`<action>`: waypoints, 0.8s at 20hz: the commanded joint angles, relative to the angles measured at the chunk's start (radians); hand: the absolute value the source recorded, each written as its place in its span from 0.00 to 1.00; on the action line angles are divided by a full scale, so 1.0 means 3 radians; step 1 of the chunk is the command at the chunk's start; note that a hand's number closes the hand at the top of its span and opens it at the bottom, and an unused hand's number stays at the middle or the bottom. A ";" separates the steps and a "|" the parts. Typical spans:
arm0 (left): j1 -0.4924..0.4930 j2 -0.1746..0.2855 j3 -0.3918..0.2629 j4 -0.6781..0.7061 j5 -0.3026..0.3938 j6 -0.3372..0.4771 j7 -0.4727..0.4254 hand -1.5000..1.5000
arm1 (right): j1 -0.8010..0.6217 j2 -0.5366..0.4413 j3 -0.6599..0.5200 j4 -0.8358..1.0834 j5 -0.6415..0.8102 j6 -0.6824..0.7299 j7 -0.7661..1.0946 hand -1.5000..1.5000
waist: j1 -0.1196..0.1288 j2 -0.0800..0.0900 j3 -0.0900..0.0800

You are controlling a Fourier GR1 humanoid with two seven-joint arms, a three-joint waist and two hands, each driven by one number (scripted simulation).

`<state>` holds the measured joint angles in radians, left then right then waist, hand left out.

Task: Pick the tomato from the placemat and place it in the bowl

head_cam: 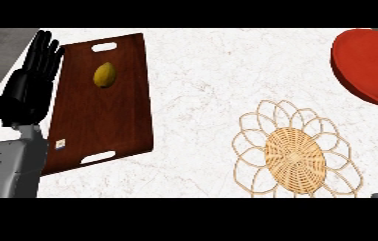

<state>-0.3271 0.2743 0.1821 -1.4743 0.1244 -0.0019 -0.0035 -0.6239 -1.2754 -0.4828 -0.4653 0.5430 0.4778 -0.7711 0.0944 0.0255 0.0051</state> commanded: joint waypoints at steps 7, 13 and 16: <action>-0.0102 -0.0038 -0.0044 -0.0004 -0.0041 0.0068 0.0093 0.50 | -0.0632 0.0359 0.0654 0.0048 0.0229 0.0495 -0.0044 1.00 | -0.0007 -0.0007 -0.0007; -0.0099 0.0000 0.0021 0.0132 -0.0016 -0.0003 -0.0073 0.50 | -0.0875 0.0860 0.0880 0.0270 0.0360 0.0122 0.0123 1.00 | -0.0012 0.0018 -0.0004; 0.0001 0.0029 0.0059 0.0023 0.0029 -0.0017 0.0004 0.50 | -0.0950 0.0988 0.1028 0.0379 0.0532 -0.0122 0.0174 1.00 | -0.0038 -0.0007 -0.0004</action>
<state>-0.3354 0.2735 0.1897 -1.4495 0.1216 -0.0010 -0.0172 -0.8676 -1.0443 -0.2183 -0.3919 0.6566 0.4520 -0.6937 0.0833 0.0253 0.0033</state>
